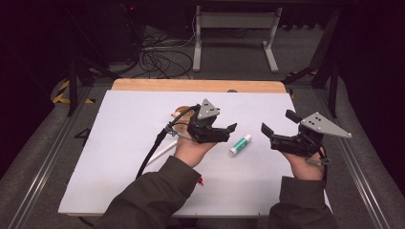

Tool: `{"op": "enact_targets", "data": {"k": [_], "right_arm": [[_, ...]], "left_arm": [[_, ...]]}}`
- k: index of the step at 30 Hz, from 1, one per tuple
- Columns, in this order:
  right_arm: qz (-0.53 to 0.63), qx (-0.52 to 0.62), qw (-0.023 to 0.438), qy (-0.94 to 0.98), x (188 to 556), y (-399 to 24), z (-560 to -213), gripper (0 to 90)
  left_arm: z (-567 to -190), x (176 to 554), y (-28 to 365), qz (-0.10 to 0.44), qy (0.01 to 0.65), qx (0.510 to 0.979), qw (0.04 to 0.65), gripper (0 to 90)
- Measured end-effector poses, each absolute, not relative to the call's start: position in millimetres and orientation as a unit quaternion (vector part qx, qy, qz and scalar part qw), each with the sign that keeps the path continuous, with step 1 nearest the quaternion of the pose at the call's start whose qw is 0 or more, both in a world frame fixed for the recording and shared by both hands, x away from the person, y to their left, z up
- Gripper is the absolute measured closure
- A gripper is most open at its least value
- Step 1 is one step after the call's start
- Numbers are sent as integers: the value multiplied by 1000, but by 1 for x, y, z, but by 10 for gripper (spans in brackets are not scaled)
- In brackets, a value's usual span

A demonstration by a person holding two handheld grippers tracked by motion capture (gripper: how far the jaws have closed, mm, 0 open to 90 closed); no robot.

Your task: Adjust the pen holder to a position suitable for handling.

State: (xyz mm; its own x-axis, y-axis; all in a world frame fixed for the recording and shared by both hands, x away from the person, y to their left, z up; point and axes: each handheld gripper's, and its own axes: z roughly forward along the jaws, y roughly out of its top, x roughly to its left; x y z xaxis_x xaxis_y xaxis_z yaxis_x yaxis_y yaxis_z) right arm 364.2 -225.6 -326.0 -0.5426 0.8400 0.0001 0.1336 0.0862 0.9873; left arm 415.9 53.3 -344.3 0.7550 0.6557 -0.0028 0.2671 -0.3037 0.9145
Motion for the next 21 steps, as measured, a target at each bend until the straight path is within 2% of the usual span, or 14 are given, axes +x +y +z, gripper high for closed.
{"op": "enact_targets", "data": {"k": [21], "right_arm": [[566, 373, 314, 665, 364, -229, -325, 51]], "left_arm": [[-372, 442, 14, 181, 308, 805, 473, 281]]}}
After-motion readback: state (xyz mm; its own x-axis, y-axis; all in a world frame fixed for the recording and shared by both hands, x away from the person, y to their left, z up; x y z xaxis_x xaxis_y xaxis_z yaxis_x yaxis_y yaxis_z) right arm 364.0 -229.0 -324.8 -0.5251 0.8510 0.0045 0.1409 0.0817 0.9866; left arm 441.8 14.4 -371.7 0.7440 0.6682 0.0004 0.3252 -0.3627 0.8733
